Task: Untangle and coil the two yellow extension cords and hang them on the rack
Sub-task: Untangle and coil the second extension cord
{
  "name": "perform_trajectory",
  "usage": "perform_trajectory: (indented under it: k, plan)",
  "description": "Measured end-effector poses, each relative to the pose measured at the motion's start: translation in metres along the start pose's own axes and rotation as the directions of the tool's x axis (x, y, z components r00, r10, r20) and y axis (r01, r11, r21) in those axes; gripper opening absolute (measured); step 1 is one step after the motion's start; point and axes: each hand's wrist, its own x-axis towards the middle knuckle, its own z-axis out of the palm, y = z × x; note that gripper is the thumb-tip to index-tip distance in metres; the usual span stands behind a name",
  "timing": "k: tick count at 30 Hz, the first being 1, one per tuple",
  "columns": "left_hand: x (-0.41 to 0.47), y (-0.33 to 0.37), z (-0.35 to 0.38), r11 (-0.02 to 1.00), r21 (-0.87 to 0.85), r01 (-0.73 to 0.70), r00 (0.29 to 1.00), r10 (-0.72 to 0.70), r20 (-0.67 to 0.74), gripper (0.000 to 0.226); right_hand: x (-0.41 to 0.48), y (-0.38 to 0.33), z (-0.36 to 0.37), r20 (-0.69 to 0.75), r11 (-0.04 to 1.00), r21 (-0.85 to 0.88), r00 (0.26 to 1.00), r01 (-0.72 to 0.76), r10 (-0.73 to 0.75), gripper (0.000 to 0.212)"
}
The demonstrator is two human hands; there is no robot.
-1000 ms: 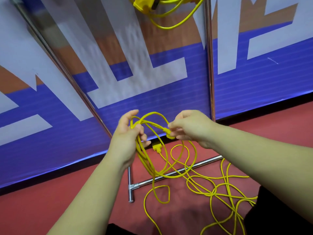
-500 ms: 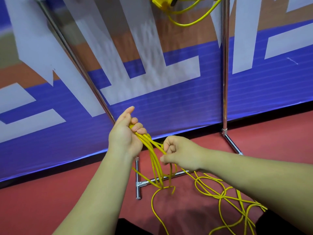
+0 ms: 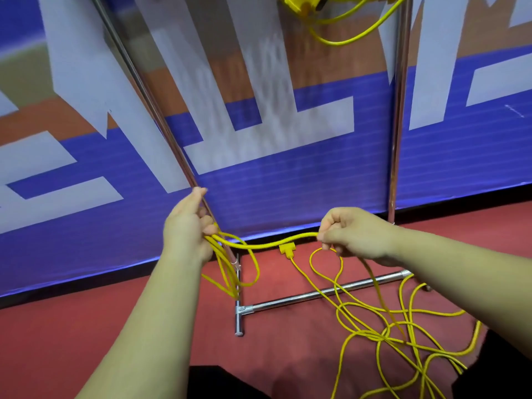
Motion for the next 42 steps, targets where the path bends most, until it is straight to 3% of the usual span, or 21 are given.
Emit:
perform_trajectory:
  k: [3, 6, 11, 17, 20, 24, 28, 30, 34, 37, 42]
  plan:
    - [-0.011, -0.019, 0.013, 0.937, 0.349, -0.03, 0.992, -0.015, 0.126, 0.025, 0.0, -0.006, -0.005, -0.122, 1.0, 0.023, 0.992, 0.014, -0.011, 0.003]
    - [-0.03, -0.032, 0.025, 0.835, 0.544, -0.083, 0.958, -0.083, 0.273, 0.025, -0.002, -0.017, -0.005, -0.136, 0.999, 0.033, 0.99, 0.037, -0.032, 0.003]
    - [-0.052, -0.046, 0.042, 0.762, 0.63, -0.154, 0.855, -0.217, 0.471, 0.02, -0.008, -0.033, -0.006, -0.14, 0.991, 0.022, 0.982, 0.131, -0.127, 0.004]
    - [-0.062, -0.055, 0.052, 0.724, 0.652, -0.227, 0.794, -0.25, 0.554, 0.017, -0.012, -0.035, -0.01, -0.123, 0.989, -0.026, 0.982, 0.143, -0.145, 0.007]
    - [-0.059, -0.045, 0.058, 0.725, 0.634, -0.269, 0.855, -0.123, 0.504, 0.016, -0.014, -0.038, -0.017, -0.083, 0.99, 0.041, 0.988, 0.132, -0.128, 0.009]
    - [-0.029, -0.022, 0.045, 0.876, 0.452, -0.168, 0.961, 0.043, 0.274, 0.012, -0.017, -0.04, -0.042, -0.058, 0.989, 0.088, 0.992, 0.118, -0.114, 0.007]
    - [0.006, -0.002, 0.012, 0.974, 0.213, -0.077, 0.997, 0.074, 0.023, 0.02, -0.02, -0.027, -0.059, -0.043, 0.999, 0.018, 0.999, 0.028, -0.027, 0.005]
    - [0.014, 0.001, -0.001, 0.971, 0.231, -0.065, 0.995, 0.08, -0.059, 0.022, -0.02, -0.022, -0.06, -0.067, 1.0, -0.011, 0.998, 0.005, -0.006, 0.005]
    - [0.014, -0.014, -0.009, 0.899, 0.433, -0.066, 0.991, 0.111, -0.08, 0.016, -0.013, -0.018, -0.058, -0.248, 1.0, -0.004, 0.969, -0.005, 0.004, 0.01]
    - [0.016, -0.023, -0.009, 0.882, 0.465, -0.083, 0.99, 0.127, -0.064, 0.026, -0.009, -0.017, -0.056, -0.349, 0.999, -0.016, 0.937, -0.032, 0.024, 0.013]
    - [0.004, -0.024, -0.001, 0.903, 0.417, -0.1, 0.995, 0.094, 0.034, 0.019, -0.012, -0.026, -0.044, -0.228, 0.997, -0.063, 0.973, -0.053, 0.038, 0.011]
